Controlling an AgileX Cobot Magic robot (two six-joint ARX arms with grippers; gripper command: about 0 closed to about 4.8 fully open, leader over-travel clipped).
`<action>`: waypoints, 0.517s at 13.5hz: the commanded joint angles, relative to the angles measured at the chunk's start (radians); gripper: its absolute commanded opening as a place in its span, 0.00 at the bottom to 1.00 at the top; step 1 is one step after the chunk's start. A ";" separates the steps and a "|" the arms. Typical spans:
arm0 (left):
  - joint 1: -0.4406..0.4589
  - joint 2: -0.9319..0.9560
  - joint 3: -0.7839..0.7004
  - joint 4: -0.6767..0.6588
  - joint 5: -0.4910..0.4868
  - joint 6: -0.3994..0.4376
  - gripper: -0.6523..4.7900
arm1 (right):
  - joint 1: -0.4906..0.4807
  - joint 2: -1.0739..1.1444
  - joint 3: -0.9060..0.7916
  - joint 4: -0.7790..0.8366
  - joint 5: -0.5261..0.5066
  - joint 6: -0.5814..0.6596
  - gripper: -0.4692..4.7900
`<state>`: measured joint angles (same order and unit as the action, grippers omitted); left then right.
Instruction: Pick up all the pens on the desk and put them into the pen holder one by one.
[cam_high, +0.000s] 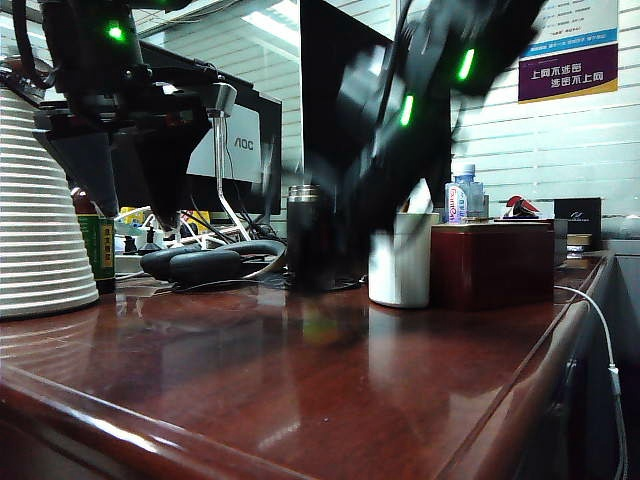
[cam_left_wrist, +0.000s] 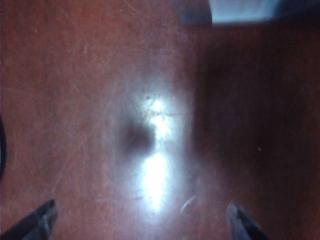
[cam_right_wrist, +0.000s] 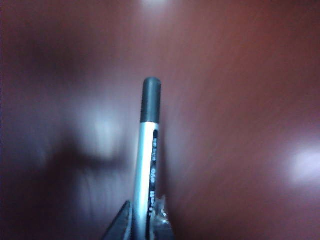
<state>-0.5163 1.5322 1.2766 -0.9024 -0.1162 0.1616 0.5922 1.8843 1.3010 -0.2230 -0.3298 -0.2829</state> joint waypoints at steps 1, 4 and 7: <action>0.000 -0.006 0.003 0.096 0.065 -0.003 1.00 | -0.039 -0.212 0.010 0.193 -0.011 0.093 0.09; 0.000 -0.006 0.003 0.284 0.230 -0.026 1.00 | -0.129 -0.389 -0.029 0.285 -0.010 0.134 0.09; -0.001 -0.004 0.003 0.553 0.413 -0.055 1.00 | -0.230 -0.473 -0.214 0.581 -0.016 0.286 0.09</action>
<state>-0.5163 1.5322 1.2766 -0.4465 0.2428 0.1146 0.3794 1.4097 1.1347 0.2344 -0.3443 -0.0746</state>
